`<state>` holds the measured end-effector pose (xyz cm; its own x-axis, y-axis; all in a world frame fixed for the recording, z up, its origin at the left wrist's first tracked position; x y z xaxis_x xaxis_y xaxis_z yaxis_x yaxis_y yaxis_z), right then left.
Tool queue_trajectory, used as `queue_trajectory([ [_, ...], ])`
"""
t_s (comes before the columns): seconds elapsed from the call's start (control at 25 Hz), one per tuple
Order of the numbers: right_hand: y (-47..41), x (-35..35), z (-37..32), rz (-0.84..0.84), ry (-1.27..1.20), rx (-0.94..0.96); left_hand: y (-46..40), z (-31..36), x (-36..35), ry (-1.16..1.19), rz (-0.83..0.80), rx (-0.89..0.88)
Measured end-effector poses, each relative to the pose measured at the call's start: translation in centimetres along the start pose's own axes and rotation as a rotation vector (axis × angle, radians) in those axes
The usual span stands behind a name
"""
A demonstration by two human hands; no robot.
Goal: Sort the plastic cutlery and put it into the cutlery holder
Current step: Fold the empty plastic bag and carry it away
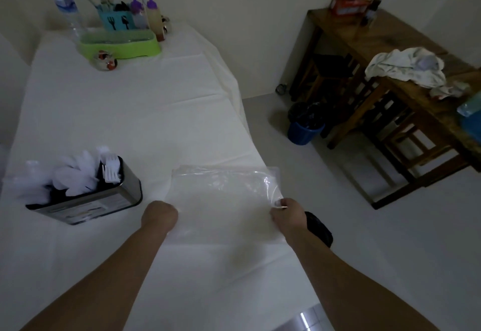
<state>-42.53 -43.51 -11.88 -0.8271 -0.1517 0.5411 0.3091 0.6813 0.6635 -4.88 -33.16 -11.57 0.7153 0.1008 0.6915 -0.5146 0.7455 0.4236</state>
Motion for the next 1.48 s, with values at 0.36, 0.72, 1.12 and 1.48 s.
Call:
queue_trajectory([
  [0.36, 5.0, 6.9, 2.8, 0.161, -0.137, 0.031, 3.5, 8.4, -0.9, -0.092, 0.068, -0.376],
  [0.72, 0.5, 19.2, 13.9, 0.381, -0.311, -0.121, 6.5, 20.1, -13.6, -0.077, -0.2, -0.619],
  [1.12, -8.4, 25.2, 21.1, 0.345, -0.506, -0.296, 7.7, 29.1, -30.6, -0.406, -0.381, -0.735],
  [1.48, -23.3, 22.9, 29.9, 0.283, -0.494, -0.449, 3.1, 26.9, -49.6, -0.786, -0.454, -0.646],
])
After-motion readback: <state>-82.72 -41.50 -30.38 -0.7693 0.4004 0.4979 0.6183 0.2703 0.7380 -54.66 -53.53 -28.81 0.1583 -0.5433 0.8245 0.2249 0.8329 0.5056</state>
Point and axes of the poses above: each hand's wrist, its own y-axis away from the middle knuckle, its own x-axis out of the back of the hand, z = x × y, the point moved 10 cm from there along -y, towards the middle knuckle, and after that the axes turned 15 degrees about -x, right-handed, at the moved point
